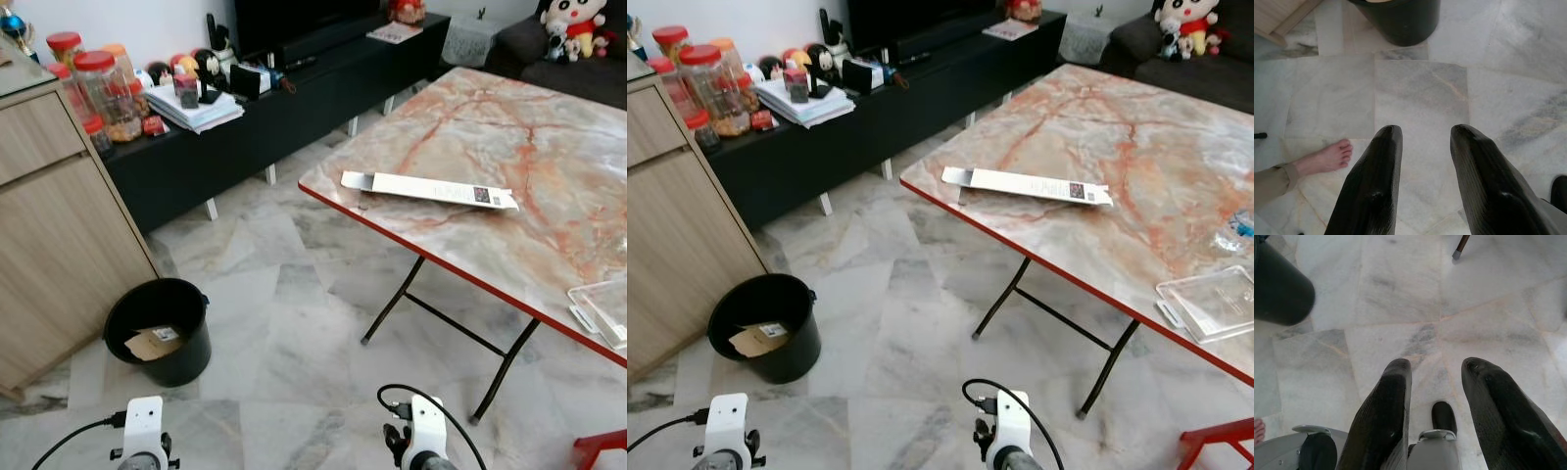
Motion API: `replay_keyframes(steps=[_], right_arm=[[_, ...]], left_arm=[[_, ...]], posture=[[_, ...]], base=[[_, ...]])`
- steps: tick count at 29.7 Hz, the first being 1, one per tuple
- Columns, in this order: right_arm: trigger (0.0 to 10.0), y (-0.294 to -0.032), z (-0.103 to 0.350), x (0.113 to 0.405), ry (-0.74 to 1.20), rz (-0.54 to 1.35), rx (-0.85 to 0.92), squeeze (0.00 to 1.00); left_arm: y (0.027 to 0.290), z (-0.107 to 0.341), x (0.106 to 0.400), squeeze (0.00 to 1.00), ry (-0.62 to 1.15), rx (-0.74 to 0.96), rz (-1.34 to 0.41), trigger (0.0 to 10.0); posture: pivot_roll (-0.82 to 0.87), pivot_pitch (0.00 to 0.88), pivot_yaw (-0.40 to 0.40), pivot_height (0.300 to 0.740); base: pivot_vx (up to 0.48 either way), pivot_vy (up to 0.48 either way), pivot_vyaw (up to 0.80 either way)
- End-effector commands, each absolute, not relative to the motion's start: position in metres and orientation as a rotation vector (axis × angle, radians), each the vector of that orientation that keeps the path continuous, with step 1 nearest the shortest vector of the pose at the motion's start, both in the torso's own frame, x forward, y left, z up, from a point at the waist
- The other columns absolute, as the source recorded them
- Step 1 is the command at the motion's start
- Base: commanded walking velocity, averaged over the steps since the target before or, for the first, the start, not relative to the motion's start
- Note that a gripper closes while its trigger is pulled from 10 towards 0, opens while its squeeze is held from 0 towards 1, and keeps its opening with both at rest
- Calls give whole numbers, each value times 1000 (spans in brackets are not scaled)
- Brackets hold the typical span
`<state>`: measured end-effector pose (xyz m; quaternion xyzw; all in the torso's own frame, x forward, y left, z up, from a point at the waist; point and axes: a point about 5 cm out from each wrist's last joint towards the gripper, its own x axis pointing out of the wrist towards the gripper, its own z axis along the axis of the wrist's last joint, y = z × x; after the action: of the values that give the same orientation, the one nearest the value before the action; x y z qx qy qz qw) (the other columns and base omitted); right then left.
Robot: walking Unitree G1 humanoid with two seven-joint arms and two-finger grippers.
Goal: Picking trash to rubbish bin
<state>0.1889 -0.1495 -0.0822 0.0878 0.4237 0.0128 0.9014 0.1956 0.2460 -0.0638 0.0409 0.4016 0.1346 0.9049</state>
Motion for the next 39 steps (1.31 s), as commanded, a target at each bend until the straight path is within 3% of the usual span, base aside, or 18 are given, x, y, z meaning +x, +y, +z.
replay_keyframes(steps=[1, 39], right_arm=[[10000, -149, -83, 187, 886, 29, 172, 0], [10000, -149, -81, 191, 875, 12, 176, 0]], left_arm=[[248, -66, 191, 0, 853, 102, 276, 10000], [250, -65, 193, 0, 850, 115, 294, 10000]], posture=[[39, 0, 0, 740], [46, 0, -6, 740]], base=[[0, 0, -769], [0, -49, -769]])
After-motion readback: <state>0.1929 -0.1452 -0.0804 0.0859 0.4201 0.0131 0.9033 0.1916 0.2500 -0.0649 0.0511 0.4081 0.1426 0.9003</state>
